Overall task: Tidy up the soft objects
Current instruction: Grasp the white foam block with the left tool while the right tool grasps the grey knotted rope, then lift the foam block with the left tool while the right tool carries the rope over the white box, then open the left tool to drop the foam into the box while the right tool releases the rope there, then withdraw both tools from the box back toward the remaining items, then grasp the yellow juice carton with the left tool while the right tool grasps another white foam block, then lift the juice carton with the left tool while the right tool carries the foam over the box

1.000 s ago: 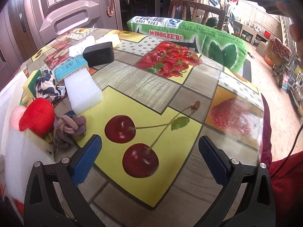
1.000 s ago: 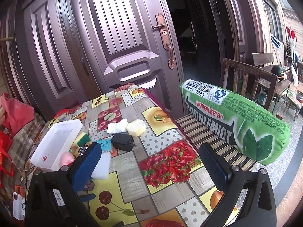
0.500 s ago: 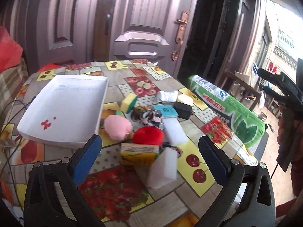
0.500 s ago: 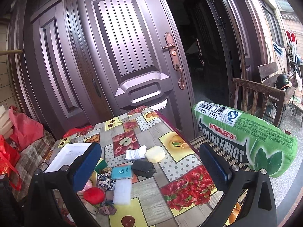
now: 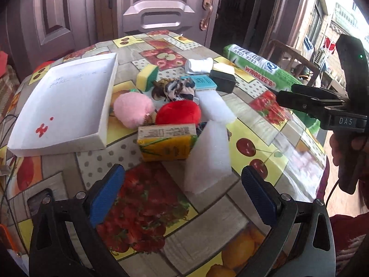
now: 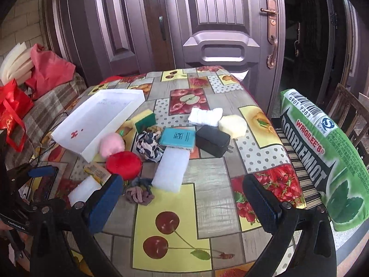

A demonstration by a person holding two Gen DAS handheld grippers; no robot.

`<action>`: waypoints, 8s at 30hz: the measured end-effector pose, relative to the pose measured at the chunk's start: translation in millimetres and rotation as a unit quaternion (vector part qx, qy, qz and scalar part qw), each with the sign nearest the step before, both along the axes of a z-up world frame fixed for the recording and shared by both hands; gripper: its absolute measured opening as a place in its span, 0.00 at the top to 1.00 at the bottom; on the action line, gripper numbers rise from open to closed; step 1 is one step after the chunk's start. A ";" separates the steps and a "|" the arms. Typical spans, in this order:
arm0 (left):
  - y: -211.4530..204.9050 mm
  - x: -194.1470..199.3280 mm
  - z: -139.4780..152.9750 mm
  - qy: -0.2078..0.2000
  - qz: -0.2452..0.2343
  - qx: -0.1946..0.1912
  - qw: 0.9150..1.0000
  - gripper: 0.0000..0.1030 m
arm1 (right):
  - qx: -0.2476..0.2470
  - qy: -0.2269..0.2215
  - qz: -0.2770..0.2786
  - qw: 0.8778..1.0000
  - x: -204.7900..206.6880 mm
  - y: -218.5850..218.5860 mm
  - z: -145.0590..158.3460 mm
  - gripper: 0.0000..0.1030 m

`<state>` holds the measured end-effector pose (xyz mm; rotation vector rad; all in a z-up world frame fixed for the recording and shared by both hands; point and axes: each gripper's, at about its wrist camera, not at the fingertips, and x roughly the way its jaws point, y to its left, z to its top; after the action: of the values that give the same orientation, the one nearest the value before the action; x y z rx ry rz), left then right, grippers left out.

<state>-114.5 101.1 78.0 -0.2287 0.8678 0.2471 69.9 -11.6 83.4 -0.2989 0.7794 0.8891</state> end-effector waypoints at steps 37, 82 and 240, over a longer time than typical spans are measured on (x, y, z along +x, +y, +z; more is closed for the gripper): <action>38.5 -56.2 57.8 -0.092 0.144 0.016 0.985 0.81 | -0.022 0.019 0.119 0.992 -27.0 56.0 -28.5 0.72; 219.1 -80.9 156.0 -0.098 0.231 0.048 0.967 0.81 | 0.165 -0.012 0.181 0.970 -40.2 187.7 132.4 0.72; 59.0 -66.4 174.9 -0.202 0.192 0.100 0.955 0.29 | 0.199 -0.098 0.003 0.975 11.7 -1.3 141.2 0.53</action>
<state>-181.0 160.0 252.9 -0.2474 0.3824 0.6261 81.6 -12.9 224.6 -0.0334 0.4047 0.9823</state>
